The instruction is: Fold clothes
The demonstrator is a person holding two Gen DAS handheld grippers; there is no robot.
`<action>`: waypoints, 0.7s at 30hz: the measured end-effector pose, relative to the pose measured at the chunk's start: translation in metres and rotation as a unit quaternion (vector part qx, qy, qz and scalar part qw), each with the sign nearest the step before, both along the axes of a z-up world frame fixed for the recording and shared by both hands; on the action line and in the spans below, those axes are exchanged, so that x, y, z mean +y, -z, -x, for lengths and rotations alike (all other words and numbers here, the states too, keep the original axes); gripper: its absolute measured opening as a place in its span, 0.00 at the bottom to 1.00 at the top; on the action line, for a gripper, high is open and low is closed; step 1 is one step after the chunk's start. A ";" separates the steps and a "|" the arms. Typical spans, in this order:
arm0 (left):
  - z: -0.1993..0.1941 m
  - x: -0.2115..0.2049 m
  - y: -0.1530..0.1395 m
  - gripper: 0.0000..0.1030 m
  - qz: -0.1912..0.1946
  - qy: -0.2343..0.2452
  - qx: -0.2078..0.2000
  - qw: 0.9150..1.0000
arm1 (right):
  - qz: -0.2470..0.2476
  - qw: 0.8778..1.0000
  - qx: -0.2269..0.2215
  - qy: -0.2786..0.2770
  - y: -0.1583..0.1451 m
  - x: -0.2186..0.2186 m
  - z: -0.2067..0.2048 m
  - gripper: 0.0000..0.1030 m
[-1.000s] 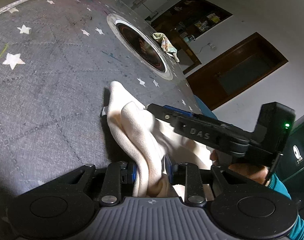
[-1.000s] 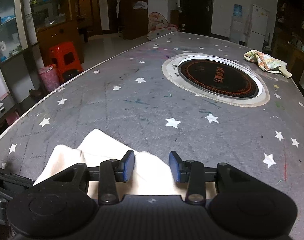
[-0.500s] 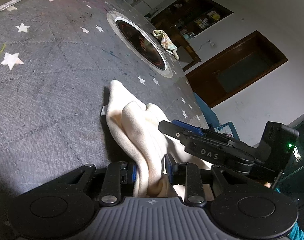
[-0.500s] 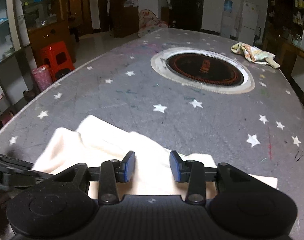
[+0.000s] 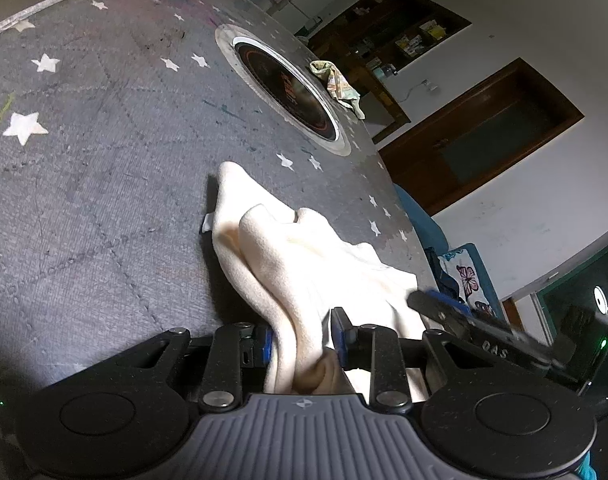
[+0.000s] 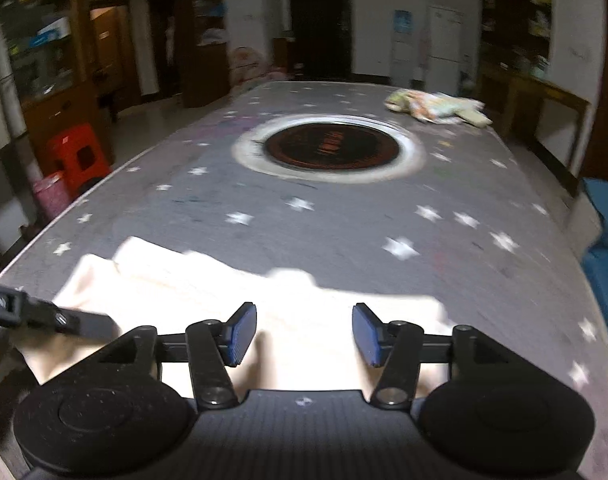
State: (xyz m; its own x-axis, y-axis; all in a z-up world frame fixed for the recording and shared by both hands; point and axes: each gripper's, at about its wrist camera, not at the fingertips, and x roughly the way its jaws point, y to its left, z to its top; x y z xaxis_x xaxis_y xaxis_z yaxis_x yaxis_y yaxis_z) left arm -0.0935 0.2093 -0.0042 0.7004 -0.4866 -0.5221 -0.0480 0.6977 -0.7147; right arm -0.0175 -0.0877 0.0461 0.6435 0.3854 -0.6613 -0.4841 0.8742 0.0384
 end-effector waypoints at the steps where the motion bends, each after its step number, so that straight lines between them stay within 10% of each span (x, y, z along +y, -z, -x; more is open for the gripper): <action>1: 0.000 -0.001 0.000 0.30 -0.003 -0.001 -0.001 1.000 | 0.001 1.000 0.000 0.012 0.002 -0.010 0.001 0.54; 12: -0.002 -0.015 -0.010 0.31 -0.052 -0.005 0.004 0.999 | -0.059 0.996 0.032 0.057 0.031 -0.064 -0.011 0.55; 21: -0.004 -0.034 -0.023 0.25 -0.132 -0.007 0.006 0.991 | -0.104 0.994 0.030 0.035 0.028 -0.068 -0.004 0.13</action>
State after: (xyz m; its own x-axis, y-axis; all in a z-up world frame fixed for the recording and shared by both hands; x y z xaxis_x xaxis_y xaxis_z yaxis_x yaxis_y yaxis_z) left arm -0.0898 0.1753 0.0187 0.6994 -0.3220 -0.6381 -0.0670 0.8593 -0.5071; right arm -0.0138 -0.1553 0.0177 0.6353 0.4735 -0.6101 -0.4140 0.8757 0.2485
